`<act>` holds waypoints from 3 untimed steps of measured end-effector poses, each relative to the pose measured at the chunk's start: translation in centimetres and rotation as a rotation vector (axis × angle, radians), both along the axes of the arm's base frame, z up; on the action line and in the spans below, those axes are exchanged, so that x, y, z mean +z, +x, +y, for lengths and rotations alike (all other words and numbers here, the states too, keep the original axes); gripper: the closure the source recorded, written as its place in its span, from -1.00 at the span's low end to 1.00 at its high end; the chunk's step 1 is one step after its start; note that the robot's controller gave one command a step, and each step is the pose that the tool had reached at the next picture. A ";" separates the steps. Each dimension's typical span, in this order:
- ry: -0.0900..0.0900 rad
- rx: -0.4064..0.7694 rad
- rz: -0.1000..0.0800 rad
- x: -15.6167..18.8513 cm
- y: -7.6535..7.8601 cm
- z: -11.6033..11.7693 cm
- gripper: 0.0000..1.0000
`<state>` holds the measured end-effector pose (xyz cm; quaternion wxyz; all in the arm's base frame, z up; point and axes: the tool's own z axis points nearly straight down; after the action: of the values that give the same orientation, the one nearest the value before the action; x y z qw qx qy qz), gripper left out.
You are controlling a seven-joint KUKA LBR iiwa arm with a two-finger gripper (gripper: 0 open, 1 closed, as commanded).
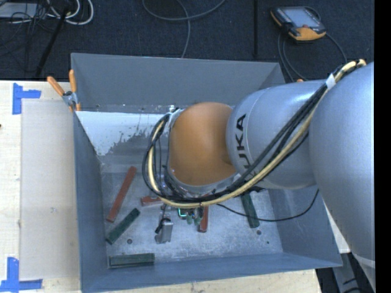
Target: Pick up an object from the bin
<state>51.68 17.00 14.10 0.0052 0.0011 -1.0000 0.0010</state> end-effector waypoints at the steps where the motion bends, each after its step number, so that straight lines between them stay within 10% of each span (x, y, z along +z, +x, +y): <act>1: 0.002 -0.004 -0.007 0.4 0.2 -0.1 -1.00; 3: 0.001 -0.019 -0.008 -5.6 4.6 4.4 -1.00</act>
Offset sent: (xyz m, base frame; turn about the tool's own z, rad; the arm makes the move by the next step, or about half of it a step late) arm 0.0400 0.0325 -0.0710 0.1688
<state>56.31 21.45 8.48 0.0013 -0.0086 -1.0000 0.0006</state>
